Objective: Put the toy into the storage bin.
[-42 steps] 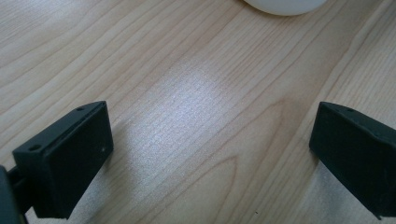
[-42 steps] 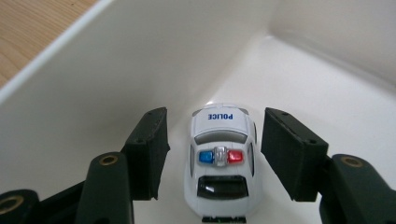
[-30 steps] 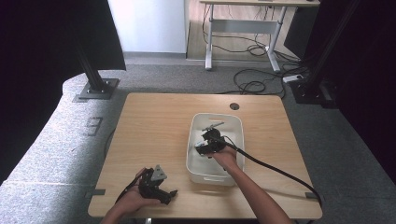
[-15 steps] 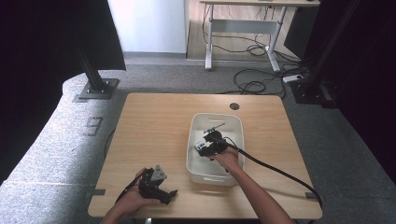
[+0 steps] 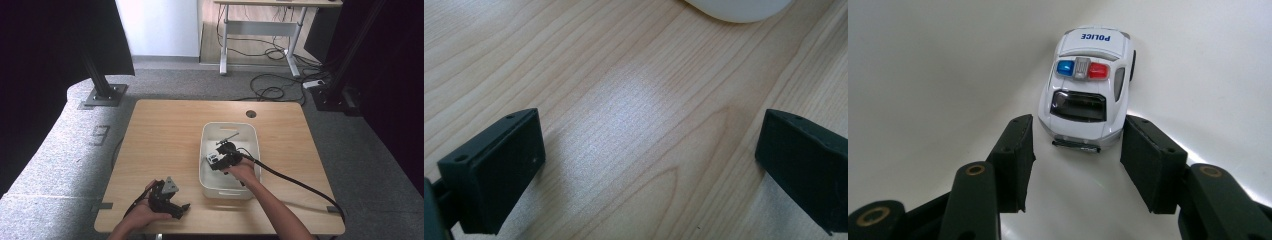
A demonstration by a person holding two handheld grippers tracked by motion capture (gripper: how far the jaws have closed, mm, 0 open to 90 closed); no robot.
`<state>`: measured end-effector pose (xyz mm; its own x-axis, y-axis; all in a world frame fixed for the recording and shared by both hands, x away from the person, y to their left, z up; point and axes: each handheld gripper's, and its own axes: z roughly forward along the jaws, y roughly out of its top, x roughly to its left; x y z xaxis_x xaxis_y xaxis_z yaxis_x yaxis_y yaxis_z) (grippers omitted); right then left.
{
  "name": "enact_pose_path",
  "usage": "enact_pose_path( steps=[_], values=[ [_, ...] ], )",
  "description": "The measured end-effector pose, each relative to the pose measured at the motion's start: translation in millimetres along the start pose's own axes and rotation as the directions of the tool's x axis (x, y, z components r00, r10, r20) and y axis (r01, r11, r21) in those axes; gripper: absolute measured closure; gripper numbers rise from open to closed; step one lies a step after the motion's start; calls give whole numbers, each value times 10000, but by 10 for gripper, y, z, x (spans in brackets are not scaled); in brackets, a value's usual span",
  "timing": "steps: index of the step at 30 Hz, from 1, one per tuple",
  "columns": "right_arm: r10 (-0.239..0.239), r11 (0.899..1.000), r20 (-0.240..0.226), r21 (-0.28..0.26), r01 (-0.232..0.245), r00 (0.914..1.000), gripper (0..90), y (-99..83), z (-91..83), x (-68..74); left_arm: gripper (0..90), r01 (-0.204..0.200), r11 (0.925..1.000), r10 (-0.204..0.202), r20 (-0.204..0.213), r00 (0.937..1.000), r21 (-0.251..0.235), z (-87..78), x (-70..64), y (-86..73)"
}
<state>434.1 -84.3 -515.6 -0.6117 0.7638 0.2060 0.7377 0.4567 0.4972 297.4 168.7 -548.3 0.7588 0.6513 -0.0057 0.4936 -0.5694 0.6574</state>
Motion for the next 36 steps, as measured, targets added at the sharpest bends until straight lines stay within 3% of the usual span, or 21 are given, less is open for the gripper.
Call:
enact_pose_path(
  steps=[15, 27, 36],
  values=[
    [-250, 9989, -169, -407, 243, 9995, 463, 10, -41, 13, 0, 2, 10000, -2, 5, 10000, -3, 0, 0, 0],
    [-316, 9990, -147, -331, 311, 9994, 444, 6, -29, 15, 0, 2, 10000, -2, 5, 10000, -1, 0, 0, 0],
    [-221, 9957, 97, -894, 229, 9997, 404, 18, -117, -20, 0, -2, 10000, 2, 9, 10000, -5, 0, 1, 0]
  ],
)
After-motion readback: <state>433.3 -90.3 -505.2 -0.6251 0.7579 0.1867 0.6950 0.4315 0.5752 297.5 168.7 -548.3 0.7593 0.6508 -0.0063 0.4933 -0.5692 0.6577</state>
